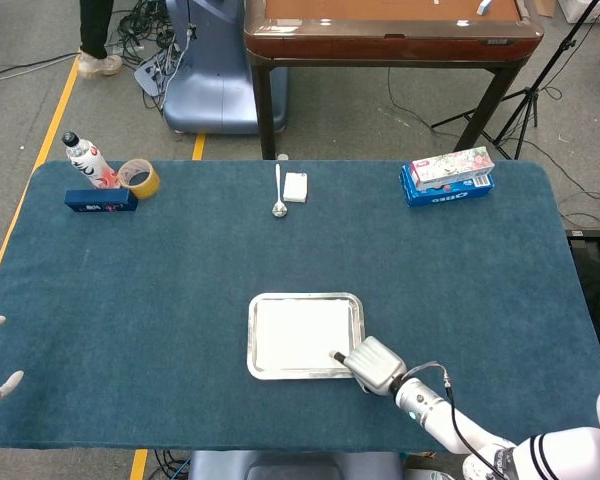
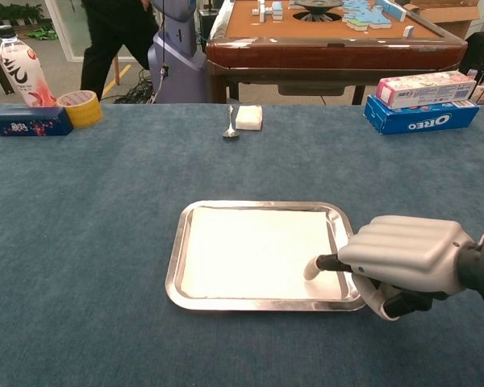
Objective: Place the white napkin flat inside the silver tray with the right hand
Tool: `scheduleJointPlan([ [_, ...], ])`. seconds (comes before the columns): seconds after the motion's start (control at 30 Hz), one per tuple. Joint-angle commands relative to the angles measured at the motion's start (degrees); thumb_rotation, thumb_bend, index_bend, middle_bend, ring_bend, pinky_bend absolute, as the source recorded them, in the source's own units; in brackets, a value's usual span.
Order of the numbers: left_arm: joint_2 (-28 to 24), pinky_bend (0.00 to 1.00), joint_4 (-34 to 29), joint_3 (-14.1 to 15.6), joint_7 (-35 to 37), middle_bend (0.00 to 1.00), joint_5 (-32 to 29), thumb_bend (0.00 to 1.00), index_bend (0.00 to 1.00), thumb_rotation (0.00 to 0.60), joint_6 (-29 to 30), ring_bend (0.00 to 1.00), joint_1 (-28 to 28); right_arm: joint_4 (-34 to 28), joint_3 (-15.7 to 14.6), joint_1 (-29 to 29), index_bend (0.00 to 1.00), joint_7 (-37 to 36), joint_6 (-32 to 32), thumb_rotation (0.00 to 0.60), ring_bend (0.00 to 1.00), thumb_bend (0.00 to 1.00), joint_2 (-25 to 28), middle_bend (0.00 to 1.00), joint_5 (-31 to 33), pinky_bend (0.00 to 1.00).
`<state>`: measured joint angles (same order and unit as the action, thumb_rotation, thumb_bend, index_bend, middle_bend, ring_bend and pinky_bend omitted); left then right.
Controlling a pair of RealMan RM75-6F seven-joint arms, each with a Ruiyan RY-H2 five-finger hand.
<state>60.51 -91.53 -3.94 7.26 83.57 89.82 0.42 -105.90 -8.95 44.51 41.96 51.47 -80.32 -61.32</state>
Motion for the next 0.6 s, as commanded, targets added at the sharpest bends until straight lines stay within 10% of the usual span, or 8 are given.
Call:
scheduleJointPlan([
  [0.03,0.0,0.24,0.0,0.0,-0.1,0.0,0.1,0.17,0.23,0.6,0.0,0.0,0.0,-1.1,0.4,-0.6,0.16,-1.2,1.1,0.6,0.95,1.0,1.3,1.0,-1.6,0.93],
  [0.33,0.3,0.24,-0.1,0.2,-0.7,0.0,0.3,0.17,0.23,0.6,-0.1,0.0,-0.1,-2.5,0.9,-3.3,0.16,-2.7,6.9,0.6,0.9,0.99,5.5,1.0,-8.5,0.92],
  [0.6,0.3,0.24,-0.1,0.2,-0.6,0.0,0.8,0.17,0.23,0.6,0.5,0.0,0.0,-2.4,0.6,-8.3,0.23,-7.2,15.0,0.6,0.77,0.56,9.9,0.86,-17.0,0.88],
])
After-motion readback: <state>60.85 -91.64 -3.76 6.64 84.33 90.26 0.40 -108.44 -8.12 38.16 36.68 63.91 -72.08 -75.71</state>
